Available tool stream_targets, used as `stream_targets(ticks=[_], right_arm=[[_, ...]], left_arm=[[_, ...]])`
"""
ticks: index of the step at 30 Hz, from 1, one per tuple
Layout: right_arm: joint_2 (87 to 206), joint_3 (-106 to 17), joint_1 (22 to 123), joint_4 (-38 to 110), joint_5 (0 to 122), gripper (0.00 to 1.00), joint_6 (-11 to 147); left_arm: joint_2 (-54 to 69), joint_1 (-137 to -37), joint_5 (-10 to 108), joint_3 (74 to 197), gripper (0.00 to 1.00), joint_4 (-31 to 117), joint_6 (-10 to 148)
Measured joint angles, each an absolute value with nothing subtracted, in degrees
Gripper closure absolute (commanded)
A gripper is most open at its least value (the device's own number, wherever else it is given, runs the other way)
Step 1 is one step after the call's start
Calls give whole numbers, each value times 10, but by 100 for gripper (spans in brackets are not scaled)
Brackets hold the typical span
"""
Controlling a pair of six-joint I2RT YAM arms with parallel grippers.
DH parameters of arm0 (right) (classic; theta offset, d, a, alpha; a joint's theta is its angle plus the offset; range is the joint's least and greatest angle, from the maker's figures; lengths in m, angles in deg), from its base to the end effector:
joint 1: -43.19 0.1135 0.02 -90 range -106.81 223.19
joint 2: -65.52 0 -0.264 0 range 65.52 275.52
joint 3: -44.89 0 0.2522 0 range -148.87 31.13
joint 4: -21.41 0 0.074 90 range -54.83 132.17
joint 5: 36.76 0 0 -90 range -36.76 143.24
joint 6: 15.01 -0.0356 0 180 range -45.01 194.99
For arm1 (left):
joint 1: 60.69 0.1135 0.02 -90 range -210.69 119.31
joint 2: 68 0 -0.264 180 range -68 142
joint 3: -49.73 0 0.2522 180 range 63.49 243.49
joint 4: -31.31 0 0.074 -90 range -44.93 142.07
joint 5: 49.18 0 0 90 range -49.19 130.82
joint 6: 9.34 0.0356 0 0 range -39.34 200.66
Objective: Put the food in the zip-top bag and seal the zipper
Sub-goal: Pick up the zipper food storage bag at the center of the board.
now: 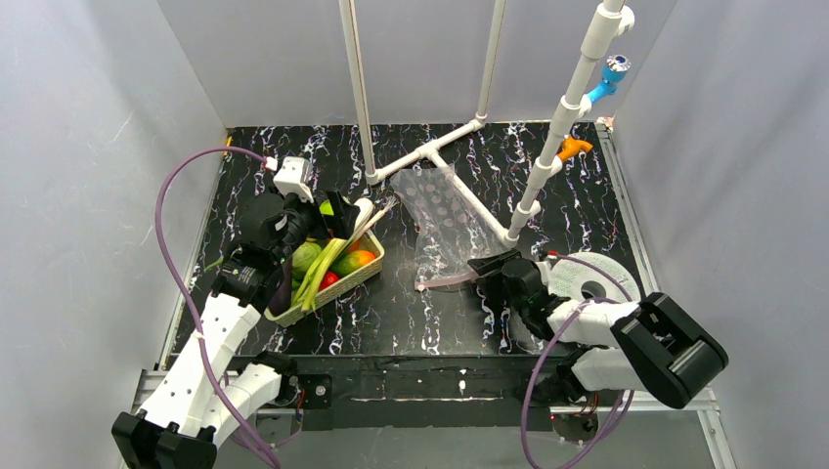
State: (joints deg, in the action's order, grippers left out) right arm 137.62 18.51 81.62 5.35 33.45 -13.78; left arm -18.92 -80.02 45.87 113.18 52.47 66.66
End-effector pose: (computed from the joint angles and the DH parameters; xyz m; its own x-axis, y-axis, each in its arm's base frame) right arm 0.1707 0.1201 0.1310 -0.3626 0.9132 -0.1862 0.3800 0.3273 0.8652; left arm 0.1878 -0.0692 0.3626 -0.2080 -0.1824 -0.9610 0.3730 0.8934 -0.2503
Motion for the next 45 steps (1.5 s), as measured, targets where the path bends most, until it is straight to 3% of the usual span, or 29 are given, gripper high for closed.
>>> stream_targets(ticks=[4,5,6,9,14,23,30,31,34,40,45], right_arm=[[1410,185,805,10,358,56,-148],[1417,185,804,2,363,77,-149],[1435,185,800,-22,375,87,-151],[1446,184,795,-49,391,99,-147],[1425,169,789,-30,432,99,-158],[1249,-20,789,263,448,99,-96],[1231,-132,789,446,441,99,176],[1236,-181,789,505,445,99,276],[1267,-261,790,615,445,99,361],[1307,-376,812,677,454,99,338],[1363,-411,915,689,394,99,218]], left_arm=[[-189,-802,459,1132,1,525,666],[-189,-804,459,1132,0,525,666],[-189,-804,459,1132,0,525,666],[-188,-805,459,1132,1,524,665],[-178,-809,461,1132,0,524,665],[-172,-812,477,1132,0,524,660],[-170,-814,486,1132,1,524,660],[-170,-814,487,1132,0,524,659],[-163,-816,530,1132,0,509,654],[-102,-856,652,1133,0,435,627],[-91,-956,643,1129,1,433,646]])
